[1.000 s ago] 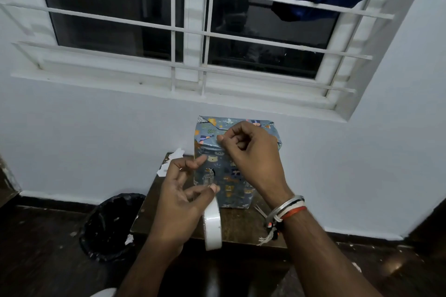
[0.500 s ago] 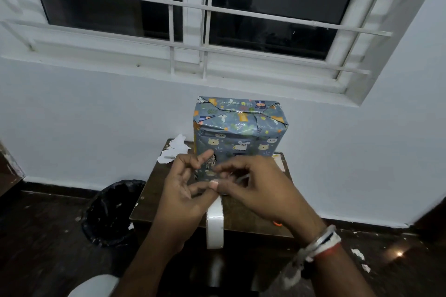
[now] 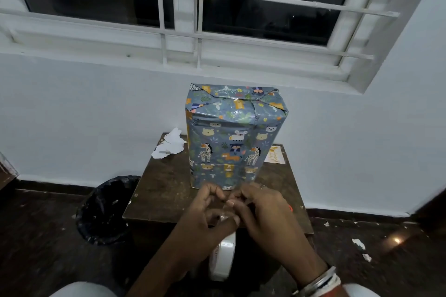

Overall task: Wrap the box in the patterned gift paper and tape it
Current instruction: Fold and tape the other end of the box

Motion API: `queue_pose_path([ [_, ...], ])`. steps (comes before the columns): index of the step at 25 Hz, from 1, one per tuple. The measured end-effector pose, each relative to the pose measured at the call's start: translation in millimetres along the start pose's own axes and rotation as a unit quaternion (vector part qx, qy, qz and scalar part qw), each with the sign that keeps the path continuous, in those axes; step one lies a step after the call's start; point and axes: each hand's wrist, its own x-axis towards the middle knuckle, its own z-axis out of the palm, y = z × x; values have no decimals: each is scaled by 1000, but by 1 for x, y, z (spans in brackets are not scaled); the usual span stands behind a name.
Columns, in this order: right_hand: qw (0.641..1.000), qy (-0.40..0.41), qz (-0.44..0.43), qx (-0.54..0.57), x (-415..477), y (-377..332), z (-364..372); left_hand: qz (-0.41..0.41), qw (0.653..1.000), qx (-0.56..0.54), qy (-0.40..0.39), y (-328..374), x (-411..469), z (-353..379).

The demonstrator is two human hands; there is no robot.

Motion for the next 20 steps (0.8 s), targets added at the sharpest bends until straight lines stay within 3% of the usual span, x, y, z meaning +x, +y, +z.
queue_pose_path([
  [9, 998, 42, 23, 36, -8, 19, -4, -51, 993, -92, 54, 7, 6, 24],
  [17, 996, 88, 28, -21, -9, 25, 13, -88, 987, -114, 75, 4, 7, 23],
  [20, 993, 88, 74, 38, -8, 19, 9, -102, 987, -104, 64, 3, 7, 18],
])
